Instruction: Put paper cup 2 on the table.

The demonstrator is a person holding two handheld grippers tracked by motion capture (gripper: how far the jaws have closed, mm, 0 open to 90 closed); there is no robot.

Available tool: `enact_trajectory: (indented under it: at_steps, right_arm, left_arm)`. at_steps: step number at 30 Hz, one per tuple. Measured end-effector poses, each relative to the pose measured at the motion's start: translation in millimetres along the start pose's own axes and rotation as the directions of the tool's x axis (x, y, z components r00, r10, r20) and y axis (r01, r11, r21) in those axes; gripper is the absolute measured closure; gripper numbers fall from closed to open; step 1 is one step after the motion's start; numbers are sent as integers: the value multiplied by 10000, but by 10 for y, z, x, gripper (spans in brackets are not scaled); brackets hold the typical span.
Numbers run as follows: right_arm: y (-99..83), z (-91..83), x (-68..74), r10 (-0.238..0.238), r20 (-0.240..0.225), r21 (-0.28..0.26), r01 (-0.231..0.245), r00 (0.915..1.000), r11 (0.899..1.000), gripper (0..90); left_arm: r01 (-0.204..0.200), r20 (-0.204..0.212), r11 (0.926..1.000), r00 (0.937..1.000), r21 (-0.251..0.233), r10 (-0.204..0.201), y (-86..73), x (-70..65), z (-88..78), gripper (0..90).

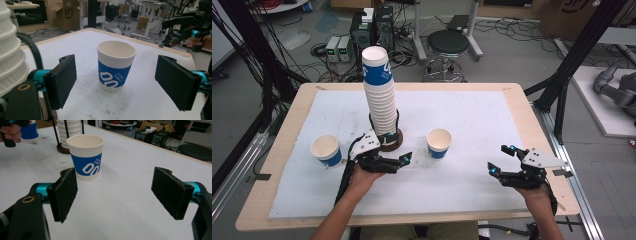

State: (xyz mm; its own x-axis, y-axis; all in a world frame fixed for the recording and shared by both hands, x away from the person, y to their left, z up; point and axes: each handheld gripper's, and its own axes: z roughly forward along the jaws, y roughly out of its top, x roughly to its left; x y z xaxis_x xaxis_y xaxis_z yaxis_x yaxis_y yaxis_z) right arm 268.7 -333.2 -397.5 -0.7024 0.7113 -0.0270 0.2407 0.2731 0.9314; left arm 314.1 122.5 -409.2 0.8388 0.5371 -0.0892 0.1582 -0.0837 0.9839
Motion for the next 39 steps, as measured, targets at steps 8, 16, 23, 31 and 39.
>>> enact_trajectory:
  at_steps: [8, 16, 23, 31, 39]
  right_arm:
    - [-3, -35, -5, -34, 201, -170, 37, 9998, 9998, 215]
    - [-3, -67, -2, -24, 280, -225, 31, 9996, 9997, 215]
    - [-3, -70, 7, -126, 274, -146, 130, 9995, 9998, 215]
    - [16, -93, 17, -156, 334, -228, 163, 9993, 9996, 215]
    - [27, -63, 22, -188, 220, -200, 192, 9996, 9996, 215]
  left_arm:
    - [-36, -401, 9981, 9992, -615, 11, -12, 6, -324, 180]
    - [-203, -872, 9961, 9961, -853, 128, -4, 36, -583, 185]
    - [-190, -1061, 9956, 9943, -915, 92, -44, 27, -699, 188]
    - [-238, -1395, 9939, 9902, -1074, 86, -74, 10, -868, 188]
    - [-195, -1565, 9924, 9877, -1212, 3, -87, 37, -934, 189]
